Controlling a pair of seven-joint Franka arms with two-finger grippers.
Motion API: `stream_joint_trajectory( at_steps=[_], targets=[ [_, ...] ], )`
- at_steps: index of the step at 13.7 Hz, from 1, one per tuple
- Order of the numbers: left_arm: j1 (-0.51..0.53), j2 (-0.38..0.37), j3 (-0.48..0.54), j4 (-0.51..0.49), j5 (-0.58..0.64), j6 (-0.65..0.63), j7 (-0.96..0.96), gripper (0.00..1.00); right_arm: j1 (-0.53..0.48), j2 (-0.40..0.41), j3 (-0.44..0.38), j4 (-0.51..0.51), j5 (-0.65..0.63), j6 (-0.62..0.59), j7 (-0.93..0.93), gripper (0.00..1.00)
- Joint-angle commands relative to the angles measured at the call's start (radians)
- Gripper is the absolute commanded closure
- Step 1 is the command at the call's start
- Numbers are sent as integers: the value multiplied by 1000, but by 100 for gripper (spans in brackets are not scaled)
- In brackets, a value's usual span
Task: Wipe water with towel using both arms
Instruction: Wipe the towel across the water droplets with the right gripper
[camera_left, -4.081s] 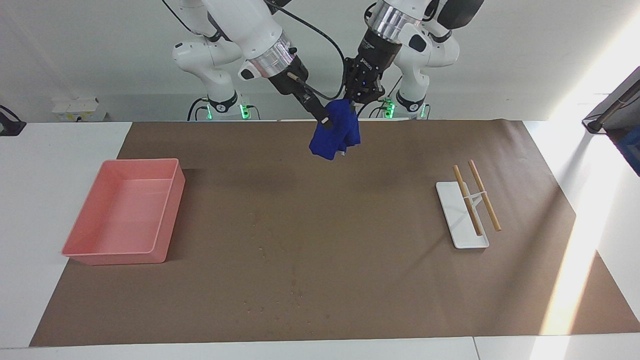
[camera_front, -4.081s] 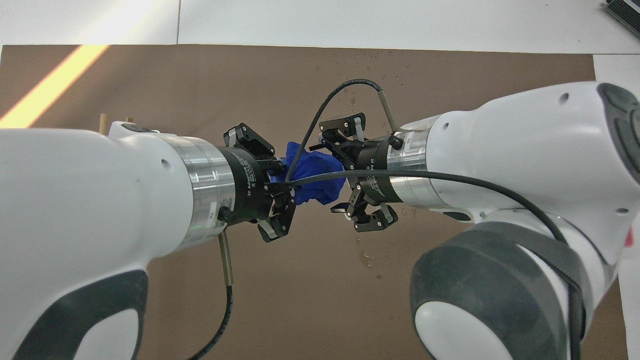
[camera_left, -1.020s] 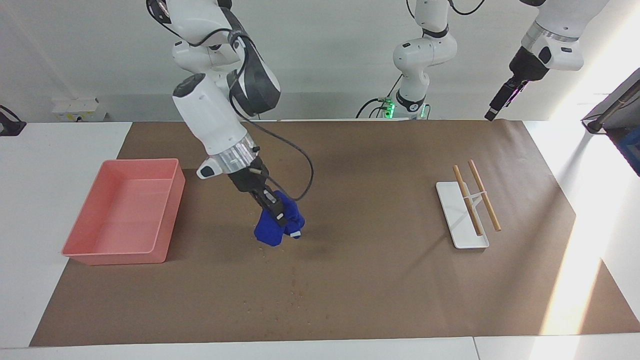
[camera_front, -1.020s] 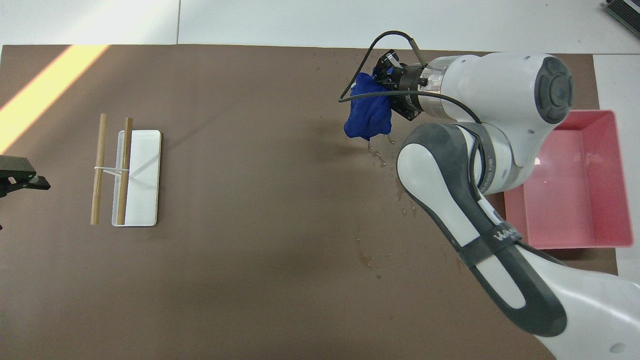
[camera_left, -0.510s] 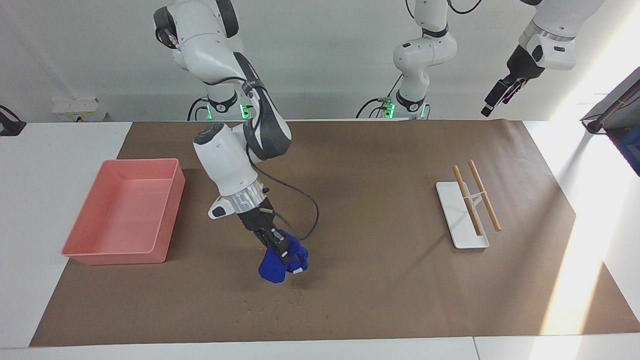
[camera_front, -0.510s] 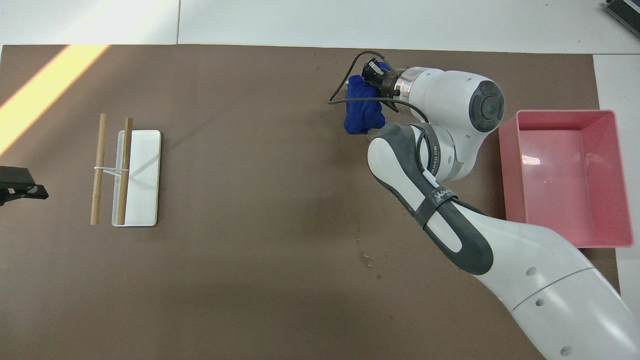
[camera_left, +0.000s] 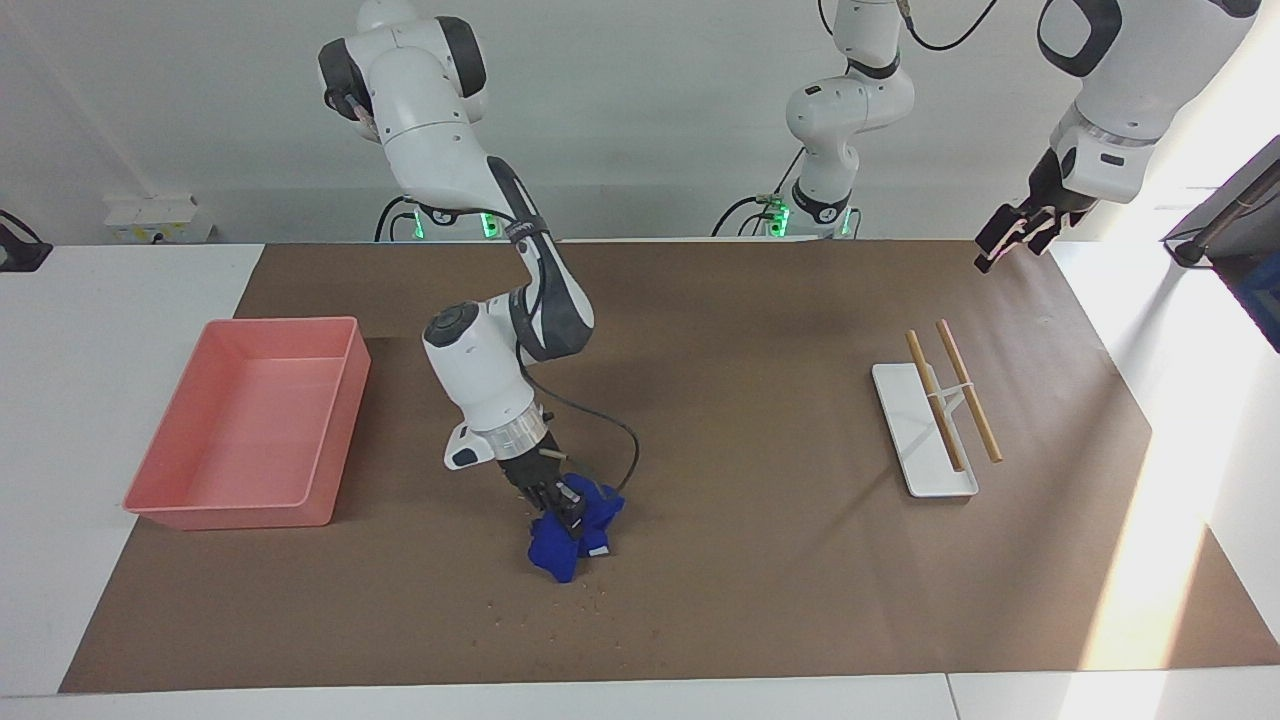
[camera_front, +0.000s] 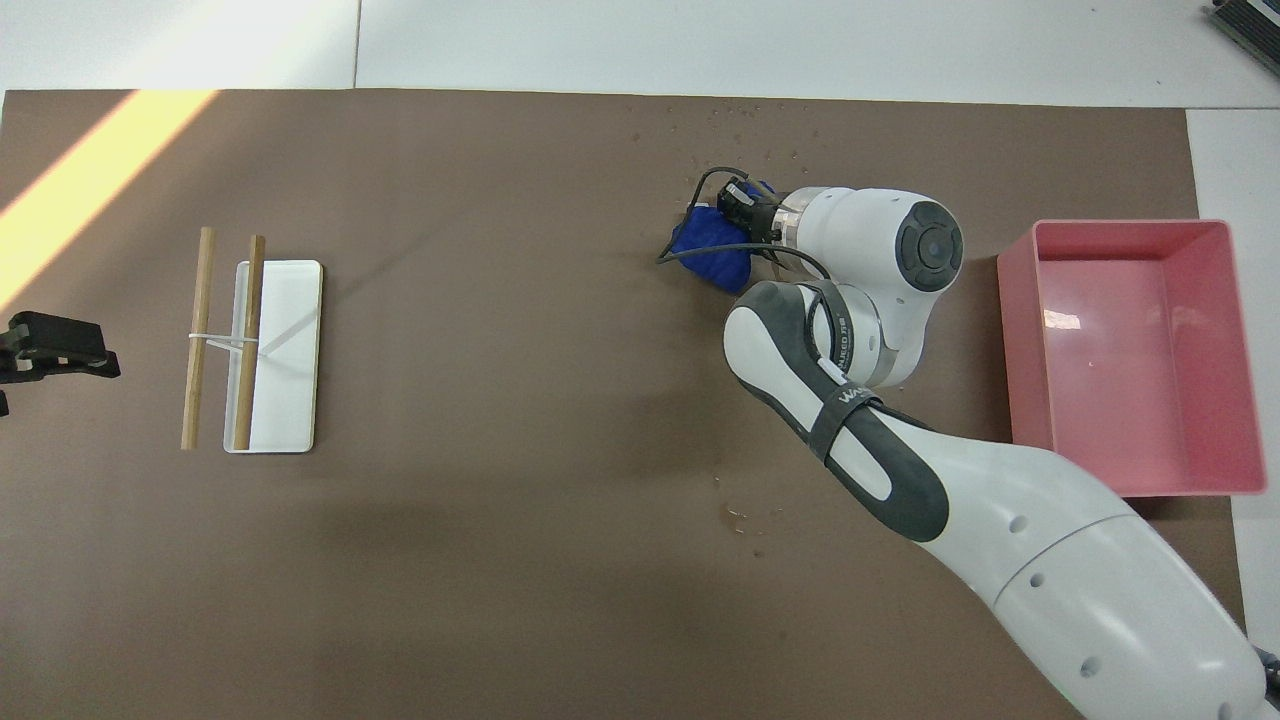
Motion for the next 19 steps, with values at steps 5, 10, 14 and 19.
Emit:
stream_joint_trajectory(
  at_steps=[5,10,14,19],
  targets=[
    [-244,99,205,97,66,-20,18,0,-56,-131,3,-253,-2,5,-63,100],
    [-244,76,205,48,64,-16,89,0,-70,-248,5,-443,-2,3,-92,100],
    [-244,73,205,38,64,-8,100,0,-74,-332,3,-579,-2,-23,-138,100],
    [-238,59,205,14,64,9,98,0,-178,-441,5,-655,-2,-283,-264,100]
  ],
)
